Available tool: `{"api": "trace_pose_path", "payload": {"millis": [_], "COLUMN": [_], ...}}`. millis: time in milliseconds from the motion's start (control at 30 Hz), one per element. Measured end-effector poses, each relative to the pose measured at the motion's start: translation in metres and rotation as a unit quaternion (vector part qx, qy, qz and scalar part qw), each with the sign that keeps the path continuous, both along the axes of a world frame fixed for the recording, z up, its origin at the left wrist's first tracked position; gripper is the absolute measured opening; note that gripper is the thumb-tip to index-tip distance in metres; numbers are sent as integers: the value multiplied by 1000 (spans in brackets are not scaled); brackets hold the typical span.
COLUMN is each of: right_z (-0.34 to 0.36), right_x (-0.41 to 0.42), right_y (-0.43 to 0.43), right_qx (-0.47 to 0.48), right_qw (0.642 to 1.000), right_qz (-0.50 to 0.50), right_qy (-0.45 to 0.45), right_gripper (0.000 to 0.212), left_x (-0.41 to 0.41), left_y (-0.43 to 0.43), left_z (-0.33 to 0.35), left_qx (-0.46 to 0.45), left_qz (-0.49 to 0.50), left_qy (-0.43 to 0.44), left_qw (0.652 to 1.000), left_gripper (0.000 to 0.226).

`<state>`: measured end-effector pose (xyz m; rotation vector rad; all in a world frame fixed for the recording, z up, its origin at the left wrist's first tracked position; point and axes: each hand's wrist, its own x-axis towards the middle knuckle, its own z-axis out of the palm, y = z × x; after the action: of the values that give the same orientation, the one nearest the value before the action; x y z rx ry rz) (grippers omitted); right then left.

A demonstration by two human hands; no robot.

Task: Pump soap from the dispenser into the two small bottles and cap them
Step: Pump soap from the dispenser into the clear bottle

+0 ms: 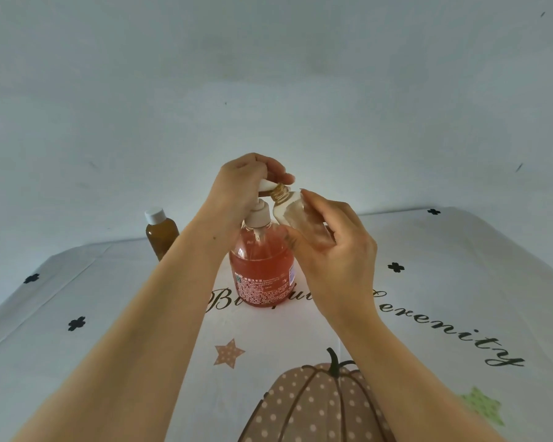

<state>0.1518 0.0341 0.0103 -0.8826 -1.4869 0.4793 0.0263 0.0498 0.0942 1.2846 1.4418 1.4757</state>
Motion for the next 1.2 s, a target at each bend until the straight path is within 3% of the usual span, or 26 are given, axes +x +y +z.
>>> {"api": "trace_pose_path", "payload": {"millis": [333, 867, 1200], "right_z": [-1, -2, 1], "right_x": [0, -1, -1], "right_y": [-1, -1, -1], "right_qx": [5, -14, -4], "right_qw": [1000, 1000, 1000], "right_qz": [1, -10, -1], "right_qy": [-5, 1, -2], "right_gripper": [50, 53, 51], "left_x": [3, 7, 5], "left_y": [-4, -4, -5], "left_z": [-3, -7, -1], "left_qx": [25, 4, 13], "left_qz": [13, 29, 35], "left_qy": [-18, 51, -7], "left_qw": [999, 998, 999], "left_gripper": [35, 36, 34]}}
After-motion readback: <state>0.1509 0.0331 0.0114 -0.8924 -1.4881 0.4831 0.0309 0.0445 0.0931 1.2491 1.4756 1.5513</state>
